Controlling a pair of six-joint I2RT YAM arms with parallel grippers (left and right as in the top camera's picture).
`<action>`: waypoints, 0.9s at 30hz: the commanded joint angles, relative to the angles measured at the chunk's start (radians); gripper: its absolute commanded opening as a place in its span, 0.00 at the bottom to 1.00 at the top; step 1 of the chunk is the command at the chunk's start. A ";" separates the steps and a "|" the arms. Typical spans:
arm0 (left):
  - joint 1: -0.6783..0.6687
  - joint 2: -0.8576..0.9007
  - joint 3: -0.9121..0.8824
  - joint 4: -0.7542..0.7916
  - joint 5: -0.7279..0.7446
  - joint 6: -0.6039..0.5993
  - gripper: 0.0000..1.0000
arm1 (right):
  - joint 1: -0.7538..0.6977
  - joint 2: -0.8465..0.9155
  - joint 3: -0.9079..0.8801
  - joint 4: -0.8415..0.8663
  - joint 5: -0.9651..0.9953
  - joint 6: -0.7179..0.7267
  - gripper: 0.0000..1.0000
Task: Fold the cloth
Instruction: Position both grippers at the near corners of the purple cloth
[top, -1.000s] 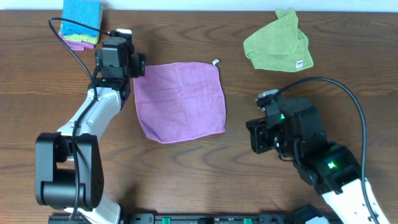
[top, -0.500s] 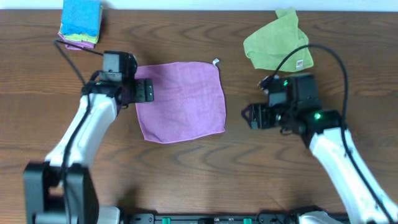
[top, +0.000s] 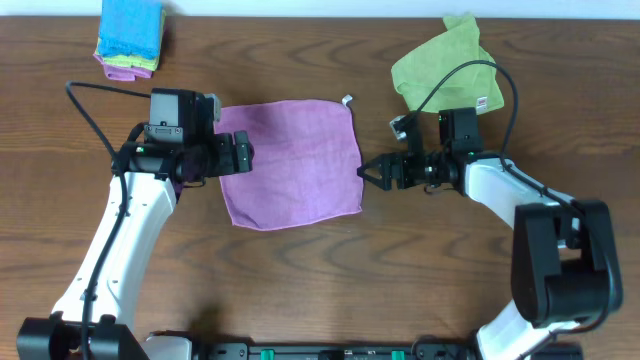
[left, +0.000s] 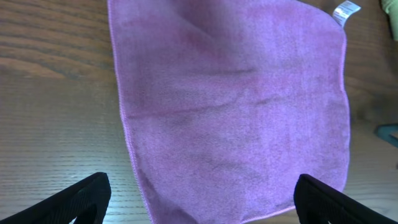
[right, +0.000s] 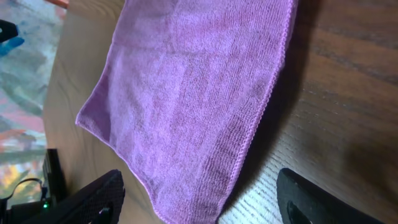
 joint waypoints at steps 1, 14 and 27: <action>0.003 0.003 0.008 0.000 0.024 -0.004 0.95 | 0.021 0.033 0.010 0.007 -0.050 0.008 0.80; 0.003 0.003 0.008 0.023 0.024 -0.004 0.95 | 0.084 0.148 0.010 0.037 -0.047 0.042 0.82; 0.003 0.003 0.008 0.022 0.013 0.005 0.95 | 0.103 0.130 0.010 -0.126 -0.140 0.060 0.69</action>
